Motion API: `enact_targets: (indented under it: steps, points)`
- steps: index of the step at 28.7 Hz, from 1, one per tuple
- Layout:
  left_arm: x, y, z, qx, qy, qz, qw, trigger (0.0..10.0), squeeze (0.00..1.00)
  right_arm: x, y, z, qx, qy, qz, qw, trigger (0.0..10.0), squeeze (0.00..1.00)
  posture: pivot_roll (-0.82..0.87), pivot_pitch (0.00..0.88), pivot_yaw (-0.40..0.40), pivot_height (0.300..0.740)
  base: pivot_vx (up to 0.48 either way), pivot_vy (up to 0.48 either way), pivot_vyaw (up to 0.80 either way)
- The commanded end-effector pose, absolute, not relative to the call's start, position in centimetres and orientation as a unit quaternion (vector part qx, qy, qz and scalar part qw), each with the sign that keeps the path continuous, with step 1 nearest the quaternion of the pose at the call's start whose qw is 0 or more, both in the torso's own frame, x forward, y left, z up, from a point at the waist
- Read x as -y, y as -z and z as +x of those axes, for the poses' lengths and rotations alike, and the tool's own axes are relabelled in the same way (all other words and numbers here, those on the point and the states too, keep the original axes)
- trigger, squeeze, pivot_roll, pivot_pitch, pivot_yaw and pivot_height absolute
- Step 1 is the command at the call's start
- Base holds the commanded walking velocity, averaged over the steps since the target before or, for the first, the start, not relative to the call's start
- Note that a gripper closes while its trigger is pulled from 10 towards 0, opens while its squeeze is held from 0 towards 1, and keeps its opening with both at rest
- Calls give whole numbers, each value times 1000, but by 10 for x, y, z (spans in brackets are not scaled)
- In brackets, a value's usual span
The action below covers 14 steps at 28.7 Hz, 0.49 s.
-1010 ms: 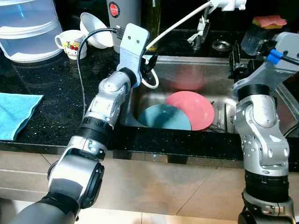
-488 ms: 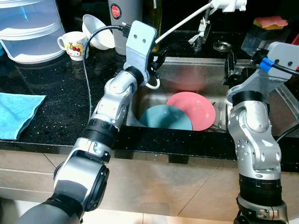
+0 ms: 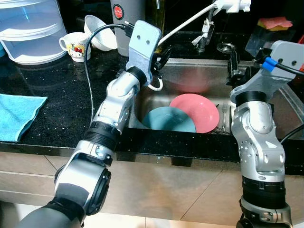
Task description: Kitchen organization
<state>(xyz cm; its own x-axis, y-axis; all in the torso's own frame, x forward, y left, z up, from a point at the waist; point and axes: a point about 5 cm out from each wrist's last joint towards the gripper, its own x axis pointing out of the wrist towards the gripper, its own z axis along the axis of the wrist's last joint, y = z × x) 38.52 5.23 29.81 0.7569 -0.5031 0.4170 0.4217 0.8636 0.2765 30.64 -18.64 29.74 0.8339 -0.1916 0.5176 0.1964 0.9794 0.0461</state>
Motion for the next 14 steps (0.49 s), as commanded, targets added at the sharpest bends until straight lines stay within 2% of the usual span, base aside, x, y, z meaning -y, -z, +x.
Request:
enact_targets:
  steps: [1,4,7,14]
  points:
    - [-64,-296,391,233,215,94,944,10000,0,191,-302,304,283,111,-27,952,10000,0,8,64,37,740,0,0,0]
    - [-76,-310,389,260,168,109,945,10000,0,206,-303,298,288,130,-58,947,10000,0,11,67,40,740,0,0,0]
    - [-90,-324,378,298,120,89,943,10000,0,235,-301,286,282,172,-72,941,10000,0,12,71,33,740,0,0,0]
    - [-90,-319,348,336,143,98,926,10000,0,250,-296,274,273,193,-101,937,10000,0,22,72,33,740,0,0,0]
